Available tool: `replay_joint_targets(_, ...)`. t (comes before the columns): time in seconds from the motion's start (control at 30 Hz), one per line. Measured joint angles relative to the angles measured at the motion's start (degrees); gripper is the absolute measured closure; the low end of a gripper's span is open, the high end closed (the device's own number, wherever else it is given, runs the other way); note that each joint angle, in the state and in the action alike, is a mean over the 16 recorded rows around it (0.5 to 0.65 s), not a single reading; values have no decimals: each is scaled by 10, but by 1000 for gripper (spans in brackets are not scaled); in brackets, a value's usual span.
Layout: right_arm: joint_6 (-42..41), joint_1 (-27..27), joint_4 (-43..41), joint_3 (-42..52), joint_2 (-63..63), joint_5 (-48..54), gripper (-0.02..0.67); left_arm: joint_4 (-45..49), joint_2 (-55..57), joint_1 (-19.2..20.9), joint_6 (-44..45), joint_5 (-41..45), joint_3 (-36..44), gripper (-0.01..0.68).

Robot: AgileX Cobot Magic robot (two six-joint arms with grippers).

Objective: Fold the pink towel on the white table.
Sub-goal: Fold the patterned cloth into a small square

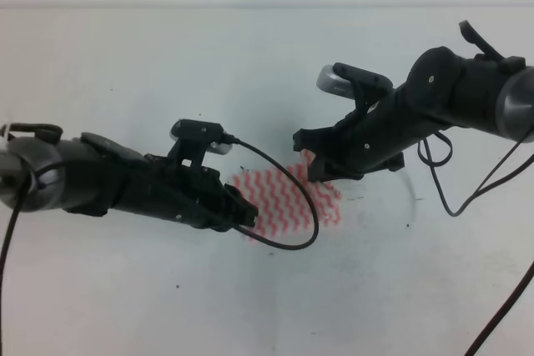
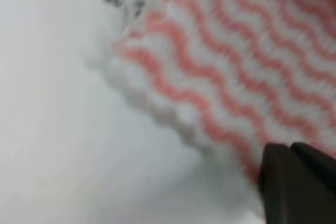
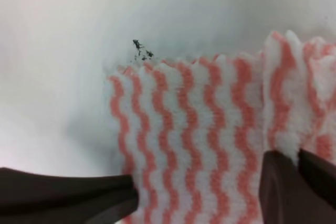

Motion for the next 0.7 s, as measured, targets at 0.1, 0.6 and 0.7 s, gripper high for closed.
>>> replay_joint_targets(0.1, -4, 0, 7, 0, 0, 0, 666, 0, 9, 0, 2, -3, 0, 676)
replay_joint_targets(0.6, -55, 13, 83, -2, -2, -2, 664, -3, 24, 0, 3, 2, -1, 676)
replay_joint_targets(0.7, -59, 18, 90, -5, -1, -5, 665, -4, 24, 0, 3, 2, -1, 676)
